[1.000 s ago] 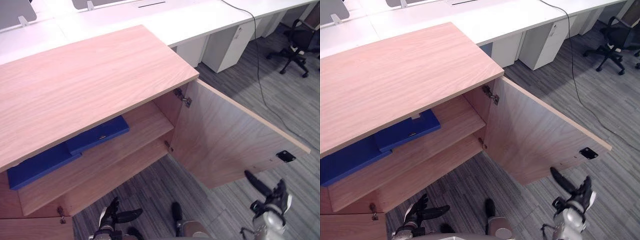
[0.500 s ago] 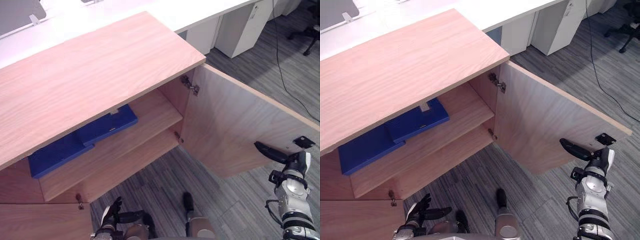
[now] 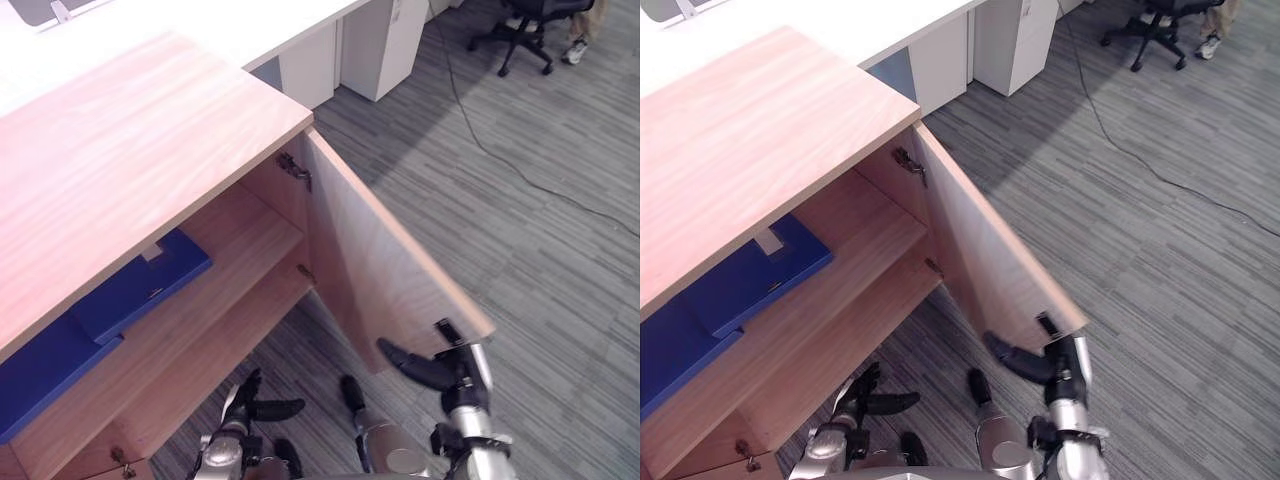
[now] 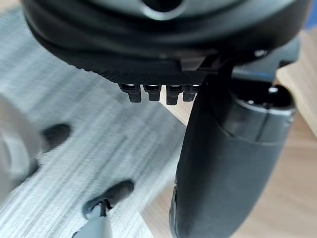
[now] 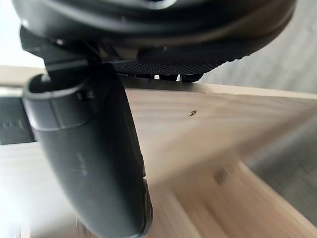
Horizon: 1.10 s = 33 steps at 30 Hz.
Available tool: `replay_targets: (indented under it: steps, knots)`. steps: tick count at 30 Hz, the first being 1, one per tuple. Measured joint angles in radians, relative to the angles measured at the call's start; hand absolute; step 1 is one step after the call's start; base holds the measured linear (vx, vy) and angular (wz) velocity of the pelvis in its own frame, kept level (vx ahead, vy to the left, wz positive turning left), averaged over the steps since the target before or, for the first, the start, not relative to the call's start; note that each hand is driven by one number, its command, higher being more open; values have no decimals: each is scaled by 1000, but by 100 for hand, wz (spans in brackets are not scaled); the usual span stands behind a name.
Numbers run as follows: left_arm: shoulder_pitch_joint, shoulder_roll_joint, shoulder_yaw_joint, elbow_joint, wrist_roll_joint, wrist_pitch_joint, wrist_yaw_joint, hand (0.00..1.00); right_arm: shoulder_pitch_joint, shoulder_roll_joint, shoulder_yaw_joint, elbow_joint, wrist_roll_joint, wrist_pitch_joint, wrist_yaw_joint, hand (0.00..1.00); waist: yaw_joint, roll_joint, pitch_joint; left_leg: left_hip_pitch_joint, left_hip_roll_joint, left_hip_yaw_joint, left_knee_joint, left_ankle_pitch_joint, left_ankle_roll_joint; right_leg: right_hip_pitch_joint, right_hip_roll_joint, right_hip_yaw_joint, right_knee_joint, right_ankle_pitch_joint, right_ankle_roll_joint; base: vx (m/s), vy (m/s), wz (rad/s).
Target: Walk over to the cabinet, pick up the folder, carry it to the office cabinet, place the folder inside the office cabinet, then close the office cabinet door
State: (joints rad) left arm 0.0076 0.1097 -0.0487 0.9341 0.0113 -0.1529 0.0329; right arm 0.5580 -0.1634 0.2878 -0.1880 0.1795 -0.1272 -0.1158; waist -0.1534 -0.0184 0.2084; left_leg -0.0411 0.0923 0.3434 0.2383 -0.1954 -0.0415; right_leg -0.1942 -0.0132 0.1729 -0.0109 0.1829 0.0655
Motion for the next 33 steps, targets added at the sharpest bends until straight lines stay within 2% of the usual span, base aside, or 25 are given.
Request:
replay_targets:
  steps: [3, 5, 6, 8, 10, 12, 14, 15, 18, 20, 23, 26, 27, 29, 30, 32, 33]
  knots:
    - [-25, 0, -10, 43, 9, -1, 8, 100, -42, -66, 174, -6, -53, 41, 45, 100, 37, -16, 7, 15, -9, -3, 10, -9, 5, 2, -7, -4, 32, -17, -9, -157, -7, -10]
    - [-26, 0, -18, 61, 9, 9, 14, 100, -186, -93, 312, -2, -109, 86, 99, 100, 88, -21, 16, 17, -21, -38, 12, -7, 8, 12, -20, -39, 26, -18, -10, -134, -19, 6]
    - [-25, 1, -18, 61, 9, 10, 15, 100, -233, -93, 335, -2, -125, 86, 122, 100, 94, -23, 24, 19, -24, -50, 12, -3, 9, 18, -24, -47, 27, -18, -10, -98, -31, 38]
    - [-3, 9, -18, 58, 9, 20, 21, 100, -434, -74, 411, -1, -174, 73, 192, 100, 117, -24, 27, 3, -25, -102, 19, 17, 4, 26, -32, -94, 29, -18, -11, -65, -52, 64]
    - [-2, 14, -13, 58, 8, 20, 35, 100, -540, -35, 419, 15, -182, 43, 211, 100, 136, -25, 27, -11, -26, -134, 21, 27, 1, 26, -39, -127, 28, -19, -12, -32, -63, 60]
    - [8, 10, 32, 51, -12, 19, 38, 100, -671, 32, 397, 96, -183, 7, 211, 100, 164, -26, 27, -31, -27, -169, 20, 38, 1, 29, -44, -164, 24, -20, -14, 3, -62, 61]
    - [9, 0, 69, 47, -32, 16, 46, 100, -758, 81, 325, 218, -190, 2, 192, 100, 182, -26, 26, -44, -30, -205, 16, 49, -1, 40, -52, -202, 10, -20, -14, 27, -27, 60]
    - [13, -8, 92, 35, -34, 15, 48, 100, -787, 96, 255, 281, -204, -22, 174, 100, 198, -27, 26, -51, -33, -225, 11, 54, 0, 46, -57, -224, 3, -20, -14, 32, -4, 51]
    - [29, -12, 114, 3, -63, 13, 49, 100, -906, 111, 80, 509, -221, 5, 95, 100, 226, -27, 26, -56, -39, -256, -6, 65, -5, 56, -64, -258, -6, -18, -10, 66, 5, 38]
    - [34, -16, 128, -8, -74, 11, 49, 100, -950, 105, 5, 616, -222, 27, 48, 100, 239, -27, 26, -57, -43, -271, -23, 77, 3, 57, -67, -273, -9, -20, -8, 72, 11, 24]
    - [54, -15, 139, -34, -92, 8, 50, 100, -944, 84, -39, 663, -224, 56, -9, 100, 243, -26, 26, -57, -46, -295, -43, 81, 2, 60, -71, -296, -11, -22, -11, 107, 22, 24]
    - [56, -12, 141, -34, -92, 7, 51, 100, -912, 62, -48, 678, -229, 60, -35, 100, 243, -26, 26, -51, -54, -334, -47, 82, 3, 85, -78, -332, -10, -41, -7, 96, 28, 35]
    - [56, -13, 140, -33, -92, 7, 50, 100, -898, 58, -48, 676, -234, 60, -39, 100, 242, -25, 26, -50, -57, -347, -46, 82, 3, 90, -82, -346, -2, -54, -7, 59, 28, 67]
    - [59, -13, 140, -35, -95, 7, 50, 100, -823, 55, -88, 670, -251, 53, -42, 100, 237, -23, 28, -58, -77, -432, -29, 76, 1, 93, -98, -408, 92, -130, -3, 44, 13, 103]
    - [61, -13, 141, -37, -102, 6, 50, 100, -801, 50, -97, 669, -252, 49, -41, 100, 236, -22, 28, -63, -82, -460, -21, 73, 4, 89, -102, -398, 126, -152, -5, 43, 19, 133]
    - [67, -4, 143, -40, -113, 4, 51, 100, -706, 48, -128, 668, -252, 38, -35, 100, 222, -14, 31, -85, -113, -585, 7, 73, 5, 70, -108, -265, 236, -243, -18, 68, 56, 168]
    - [71, -2, 149, -43, -120, 4, 51, 100, -681, 47, -134, 684, -253, 35, -32, 100, 223, -22, 27, -95, -126, -623, 16, 76, 1, 74, -111, -220, 248, -269, -7, 79, 34, 155]
